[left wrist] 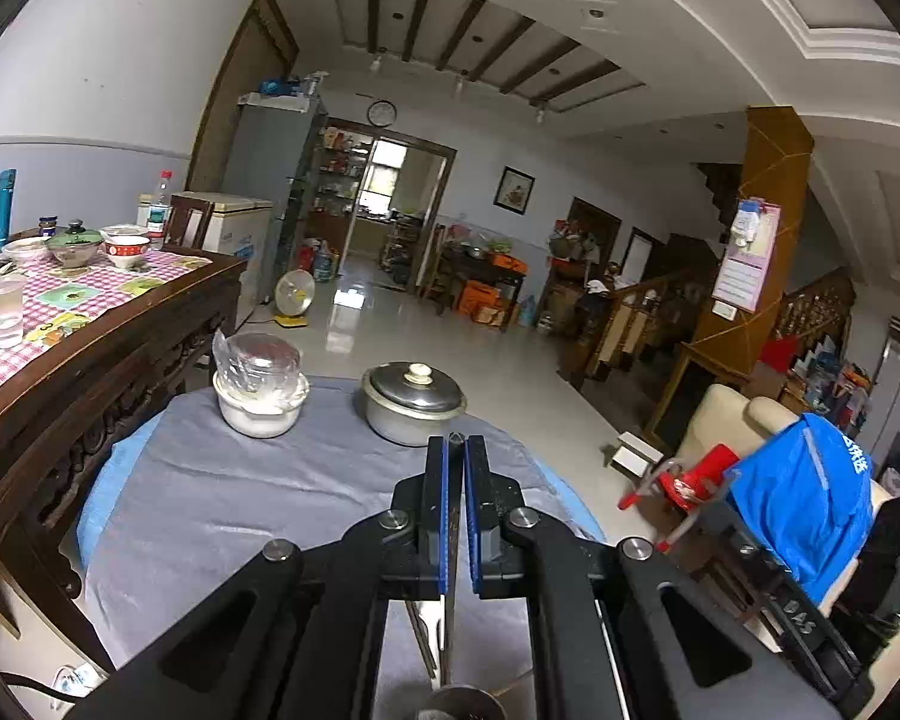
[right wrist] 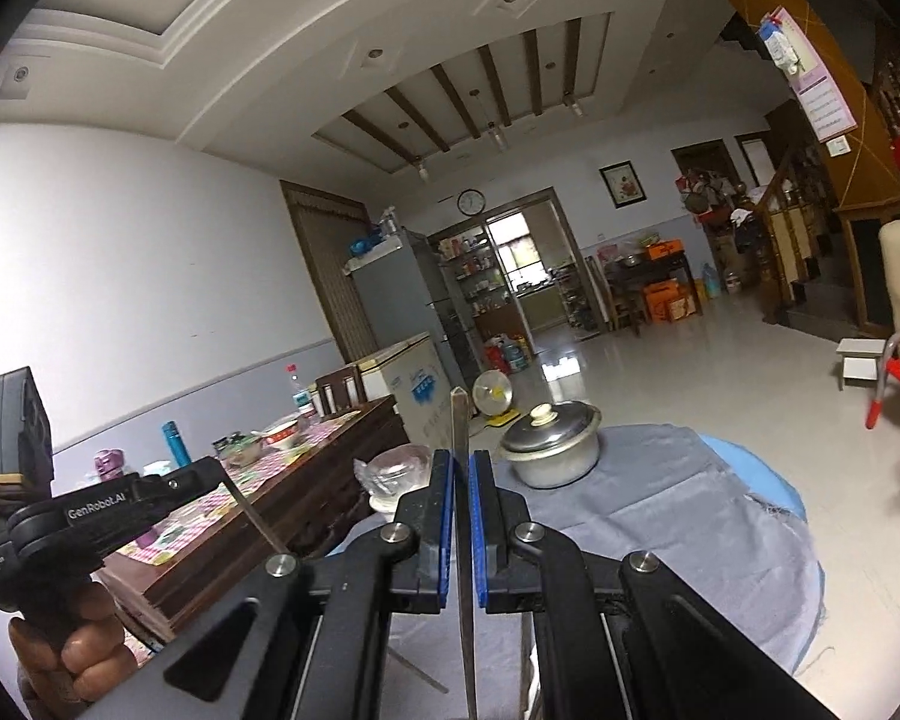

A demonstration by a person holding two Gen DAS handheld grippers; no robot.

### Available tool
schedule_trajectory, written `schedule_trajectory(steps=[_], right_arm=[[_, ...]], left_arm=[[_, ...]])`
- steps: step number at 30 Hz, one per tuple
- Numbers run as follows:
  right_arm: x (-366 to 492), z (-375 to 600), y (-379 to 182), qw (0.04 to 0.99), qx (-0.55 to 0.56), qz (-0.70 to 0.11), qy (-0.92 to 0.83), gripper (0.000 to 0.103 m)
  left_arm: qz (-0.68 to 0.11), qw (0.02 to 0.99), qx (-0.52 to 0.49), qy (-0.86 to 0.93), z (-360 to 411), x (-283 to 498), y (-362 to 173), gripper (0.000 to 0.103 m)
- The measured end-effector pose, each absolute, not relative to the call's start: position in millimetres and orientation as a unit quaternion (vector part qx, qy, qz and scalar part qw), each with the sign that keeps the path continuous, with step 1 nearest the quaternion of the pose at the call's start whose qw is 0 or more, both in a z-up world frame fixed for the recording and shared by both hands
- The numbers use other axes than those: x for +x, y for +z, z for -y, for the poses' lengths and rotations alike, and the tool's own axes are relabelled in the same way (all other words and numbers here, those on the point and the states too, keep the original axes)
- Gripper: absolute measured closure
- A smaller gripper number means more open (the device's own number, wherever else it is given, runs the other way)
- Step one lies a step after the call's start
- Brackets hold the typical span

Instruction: Organize utensils

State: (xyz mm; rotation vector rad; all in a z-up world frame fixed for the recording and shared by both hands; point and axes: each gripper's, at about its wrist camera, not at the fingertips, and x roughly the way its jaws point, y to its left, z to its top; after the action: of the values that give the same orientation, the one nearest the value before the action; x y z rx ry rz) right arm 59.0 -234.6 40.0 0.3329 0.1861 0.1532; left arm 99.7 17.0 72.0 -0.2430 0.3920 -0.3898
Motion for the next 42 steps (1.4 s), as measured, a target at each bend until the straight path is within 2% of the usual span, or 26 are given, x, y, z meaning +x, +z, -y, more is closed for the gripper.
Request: schedule_trajectory(steps=[10,19,26,42], right_arm=[[63.1,221.2,5.4,0.972,0.15,-0.16,0.087,0.097],[83.0,218.7,-30.4,0.959,0.146,-0.232,0.077,0.097],[92.8,218.9,-48.4,0.945,0.16,-0.271,0.084,0.097],[100.9,216.4,-54.9,0.932,0.181,-0.302,0.089,0.095]], left_arm=[[-0.255,0.94,-0.107,-0.2,-7.1,95.1,45.7,0.098],[-0.37,0.916,-0.048,-0.148,17.9,121.4,-19.8,0.098],[-0.36,0.922,-0.031,-0.137,22.7,113.6,-20.6,0.097],[-0.359,0.927,-0.009,-0.108,26.5,116.6,-22.6,0.096]])
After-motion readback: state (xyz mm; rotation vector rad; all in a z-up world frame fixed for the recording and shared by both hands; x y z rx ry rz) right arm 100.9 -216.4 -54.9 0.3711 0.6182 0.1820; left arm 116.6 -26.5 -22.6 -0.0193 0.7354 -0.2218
